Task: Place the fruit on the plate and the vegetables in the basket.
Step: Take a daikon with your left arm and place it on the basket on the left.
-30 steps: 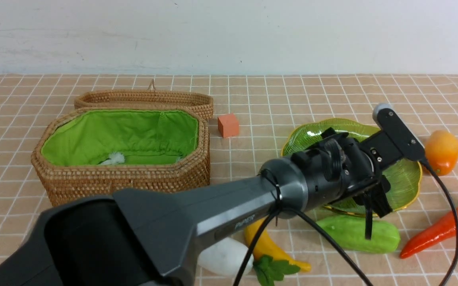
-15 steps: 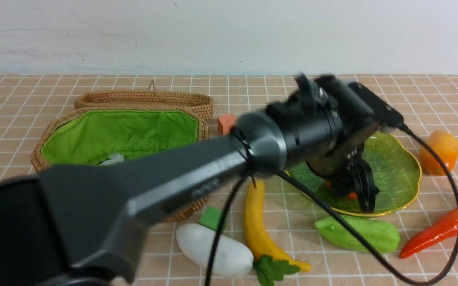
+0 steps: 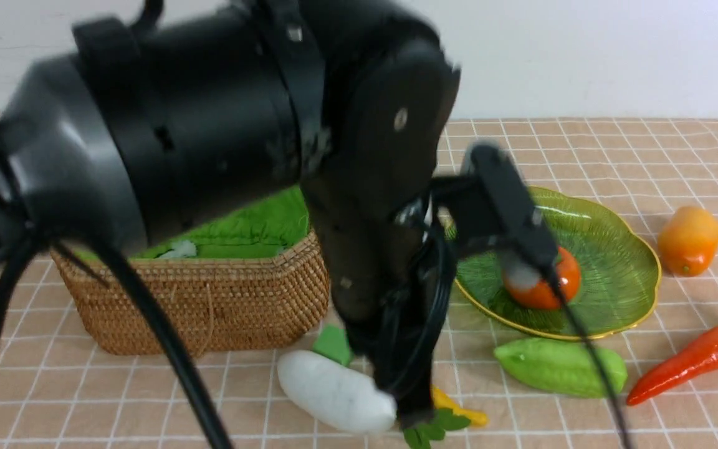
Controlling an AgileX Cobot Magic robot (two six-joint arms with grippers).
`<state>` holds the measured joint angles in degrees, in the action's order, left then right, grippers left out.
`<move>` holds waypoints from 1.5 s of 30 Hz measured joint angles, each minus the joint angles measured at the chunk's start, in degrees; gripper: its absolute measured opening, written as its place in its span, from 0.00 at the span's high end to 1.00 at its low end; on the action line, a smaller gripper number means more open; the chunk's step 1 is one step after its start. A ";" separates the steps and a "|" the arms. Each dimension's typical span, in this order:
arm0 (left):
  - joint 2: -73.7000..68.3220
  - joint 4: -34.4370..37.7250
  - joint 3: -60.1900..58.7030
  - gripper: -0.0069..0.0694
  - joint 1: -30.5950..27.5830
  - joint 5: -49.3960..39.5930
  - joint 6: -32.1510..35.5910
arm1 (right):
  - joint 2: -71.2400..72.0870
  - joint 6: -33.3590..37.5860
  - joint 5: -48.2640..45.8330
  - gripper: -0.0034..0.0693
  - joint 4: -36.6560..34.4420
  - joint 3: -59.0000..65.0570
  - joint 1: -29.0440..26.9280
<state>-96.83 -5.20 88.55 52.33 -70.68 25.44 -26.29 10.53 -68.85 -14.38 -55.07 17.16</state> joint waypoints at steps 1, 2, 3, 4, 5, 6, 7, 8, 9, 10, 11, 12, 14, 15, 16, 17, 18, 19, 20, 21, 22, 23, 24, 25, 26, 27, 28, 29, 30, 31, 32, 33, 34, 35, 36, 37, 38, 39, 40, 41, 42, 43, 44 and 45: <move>-0.13 -0.65 -4.84 0.73 0.00 1.01 3.94 | 0.00 2.41 -1.10 0.73 -1.69 0.00 0.00; -0.16 -0.77 -4.84 0.73 0.00 1.31 4.42 | 0.00 2.41 -1.10 0.73 -1.96 0.00 0.00; -0.55 -1.85 -9.24 0.60 0.00 4.13 7.53 | 0.00 5.36 -2.56 0.73 -3.90 0.00 0.00; -0.86 -3.10 -11.58 0.51 0.00 6.89 9.16 | 0.00 6.97 -3.27 0.73 -5.17 0.00 0.00; -1.54 -5.46 -14.02 0.42 0.00 10.50 10.52 | 0.00 8.61 -3.72 0.73 -6.89 0.00 0.00; -1.86 -6.66 -15.41 0.33 0.00 13.04 11.11 | 0.00 9.70 -3.72 0.73 -7.78 0.00 0.00; -2.59 -9.53 -16.90 0.25 0.00 16.94 11.45 | 0.00 10.47 -3.72 0.73 -8.50 0.00 0.00; -3.12 -11.04 -17.84 0.20 0.00 19.37 11.51 | 0.00 10.98 -3.72 0.73 -9.20 0.00 0.00; -3.90 -13.36 -18.69 0.14 0.00 22.12 11.51 | 0.00 11.64 -3.72 0.72 -10.03 0.00 0.00; -4.70 -15.33 -19.21 0.10 0.00 24.56 11.45 | 0.00 11.98 -3.72 0.72 -10.62 0.00 0.00; -5.02 -16.27 -19.34 0.08 0.00 25.41 11.37 | 0.00 12.05 -3.72 0.72 -10.72 0.00 0.00; -6.54 -18.02 -19.49 0.05 0.00 28.36 11.03 | 0.00 12.37 -3.72 0.72 -11.58 0.00 0.00; -7.47 -18.51 -19.49 0.06 0.00 29.40 10.98 | 0.00 12.66 -3.72 0.72 -11.96 0.00 0.00; -8.20 -18.76 -19.49 0.06 -0.06 29.77 10.84 | 0.00 12.80 -3.72 0.72 -12.14 0.00 0.00; -9.78 -19.01 -19.49 0.09 -0.27 29.94 10.77 | 0.00 12.95 -3.72 0.72 -12.45 0.00 0.00; -10.19 -19.01 -19.49 0.10 -0.38 30.00 10.77 | 0.00 12.95 -3.72 0.72 -12.45 0.00 0.00; -11.59 -19.01 -19.49 0.15 -0.81 30.06 10.77 | 0.00 12.99 -3.72 0.72 -12.58 0.00 0.00; -11.98 -19.01 -19.49 0.16 -0.99 30.14 10.77 | 0.00 12.99 -3.72 0.72 -12.58 0.00 0.00; -12.96 -18.82 -19.49 0.22 -1.63 29.79 10.77 | 0.00 13.05 -3.72 0.72 -12.88 0.00 0.00; -13.01 -18.81 -19.43 0.25 -1.81 30.21 10.70 | 0.00 13.11 -3.72 0.72 -13.14 0.00 0.00; -13.14 -18.81 -19.42 0.26 -1.87 30.27 10.66 | 0.00 13.11 -3.72 0.72 -13.42 0.00 0.00; -13.14 -18.81 -19.38 0.26 -1.87 30.34 10.60 | 0.00 13.11 -3.72 0.72 -13.57 0.00 0.00; -13.14 -18.81 -19.38 0.26 -1.87 30.43 10.64 | 0.00 13.11 -3.72 0.72 -13.70 0.00 0.00; -13.14 -18.87 -19.38 0.26 -1.87 30.43 10.64 | 0.00 13.11 -3.72 0.72 -13.70 0.00 0.00; -13.14 -18.99 -19.38 0.26 -1.87 30.51 10.59 | 0.00 13.11 -3.72 0.72 -13.99 0.00 0.00; -13.14 -18.99 -19.38 0.26 -1.87 30.51 10.22 | 0.00 13.11 -3.72 0.72 -14.28 0.00 0.00; -13.14 -18.99 -19.38 0.26 -1.87 30.42 9.72 | 0.00 13.11 -3.72 0.72 -14.58 0.00 0.00; -13.14 -18.99 -19.38 0.26 -1.87 30.36 9.59 | 0.00 13.11 -3.72 0.72 -14.66 0.00 0.00; -13.01 -18.99 -19.38 0.26 -1.65 29.84 8.52 | 0.00 13.11 -3.72 0.72 -15.07 0.00 0.00; -12.62 -18.99 -19.38 0.26 -1.25 29.11 7.86 | 0.00 13.11 -3.72 0.72 -15.23 0.00 0.00; -12.22 -18.99 -19.44 0.26 -0.64 27.98 7.35 | 0.00 13.11 -3.72 0.72 -15.30 0.00 0.00; -11.36 -18.99 -19.44 0.26 0.12 25.95 6.58 | 0.00 13.11 -3.72 0.72 -15.43 0.00 0.00; -10.00 -18.94 -19.38 0.26 1.57 24.04 5.37 | 0.00 13.11 -3.72 0.72 -15.64 0.00 0.00; -8.18 -18.79 -19.07 0.26 2.65 22.21 3.55 | 0.00 13.11 -3.72 0.72 -16.27 0.00 0.00; -5.15 -18.52 -17.94 0.26 4.35 20.16 0.33 | 0.00 13.11 -3.72 0.72 -16.83 0.00 0.00; -4.68 -18.52 -17.74 0.26 4.57 19.97 -0.12 | 0.00 13.11 -3.72 0.72 -16.93 0.00 0.00; -1.81 -18.63 -16.50 0.26 5.70 18.90 -2.67 | 0.00 13.11 -3.72 0.71 -17.35 0.00 0.00; 1.12 -19.18 -15.39 0.26 6.07 18.39 -4.25 | 0.00 13.11 -3.72 0.71 -17.63 0.00 0.00; 3.39 -20.49 -14.70 0.26 5.85 18.21 -5.47 | 0.00 13.11 -3.72 0.71 -17.79 0.00 0.00; 5.02 -22.11 -14.30 0.26 5.09 18.21 -5.96 | 0.00 13.16 -3.72 0.71 -17.79 0.00 0.00; 6.71 -24.00 -14.00 0.26 3.51 18.48 -6.32 | 0.00 13.16 -3.67 0.71 -17.79 0.00 0.00; 7.73 -25.46 -13.86 0.26 1.76 18.89 -6.43 | 0.00 13.16 -3.60 0.71 -17.79 0.00 0.00; 8.46 -26.91 -13.74 0.26 -0.90 19.71 -6.48 | 0.00 13.16 -3.52 0.71 -17.79 0.00 0.00; 8.84 -28.13 -13.74 0.26 -2.64 20.36 -6.48 | 0.00 13.16 -3.31 0.71 -17.79 0.00 0.00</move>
<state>-87.99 -33.33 74.81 49.70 -50.32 18.97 -26.29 23.69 -72.15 -32.17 -55.07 17.16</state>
